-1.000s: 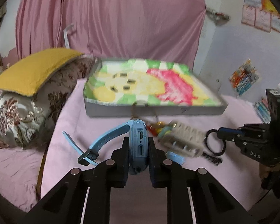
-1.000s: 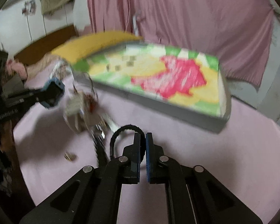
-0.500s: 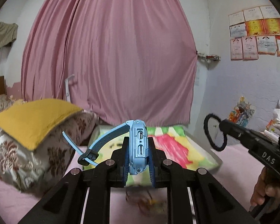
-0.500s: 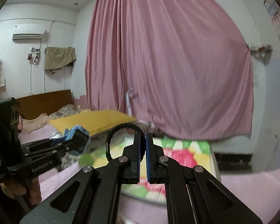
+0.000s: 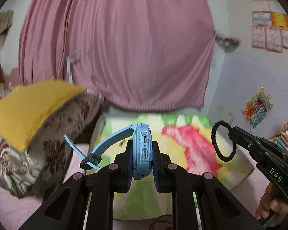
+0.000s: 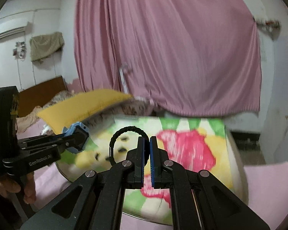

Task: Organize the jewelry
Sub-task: 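Carry the watch with the left tool while the right tool carries the ring over the tray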

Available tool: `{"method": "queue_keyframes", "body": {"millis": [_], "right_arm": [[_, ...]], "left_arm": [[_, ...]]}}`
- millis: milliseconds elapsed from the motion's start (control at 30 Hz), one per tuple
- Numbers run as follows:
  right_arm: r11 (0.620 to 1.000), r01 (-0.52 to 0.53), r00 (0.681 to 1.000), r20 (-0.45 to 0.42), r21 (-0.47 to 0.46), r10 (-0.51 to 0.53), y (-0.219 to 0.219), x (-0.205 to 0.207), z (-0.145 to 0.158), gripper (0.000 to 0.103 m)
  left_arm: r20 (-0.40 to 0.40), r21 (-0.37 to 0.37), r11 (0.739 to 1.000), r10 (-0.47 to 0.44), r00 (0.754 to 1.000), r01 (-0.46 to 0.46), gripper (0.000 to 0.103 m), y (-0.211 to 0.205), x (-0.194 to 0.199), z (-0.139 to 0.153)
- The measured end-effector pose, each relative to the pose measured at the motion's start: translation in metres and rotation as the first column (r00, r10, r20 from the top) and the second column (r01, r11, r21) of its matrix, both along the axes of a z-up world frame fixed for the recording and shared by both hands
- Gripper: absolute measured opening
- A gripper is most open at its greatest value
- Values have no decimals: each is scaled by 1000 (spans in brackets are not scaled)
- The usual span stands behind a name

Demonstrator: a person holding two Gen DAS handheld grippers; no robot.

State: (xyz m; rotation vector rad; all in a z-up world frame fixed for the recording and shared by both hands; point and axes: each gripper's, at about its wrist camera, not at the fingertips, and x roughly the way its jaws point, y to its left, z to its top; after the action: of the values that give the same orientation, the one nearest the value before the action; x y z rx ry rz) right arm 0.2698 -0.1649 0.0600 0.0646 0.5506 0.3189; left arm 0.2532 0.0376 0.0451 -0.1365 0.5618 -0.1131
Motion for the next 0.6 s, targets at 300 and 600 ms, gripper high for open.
{"method": "queue_keyframes", "body": {"millis": [300, 600], "right_arm": [[999, -13, 961, -275, 37, 23, -15, 37, -45, 5], [999, -22, 946, -322, 32, 31, -10, 36, -54, 6]], "left_arm": [[-194, 78, 996, -14, 981, 30, 16, -9, 22, -28], [-283, 149, 984, -50, 958, 95, 19, -21, 32, -34]]}}
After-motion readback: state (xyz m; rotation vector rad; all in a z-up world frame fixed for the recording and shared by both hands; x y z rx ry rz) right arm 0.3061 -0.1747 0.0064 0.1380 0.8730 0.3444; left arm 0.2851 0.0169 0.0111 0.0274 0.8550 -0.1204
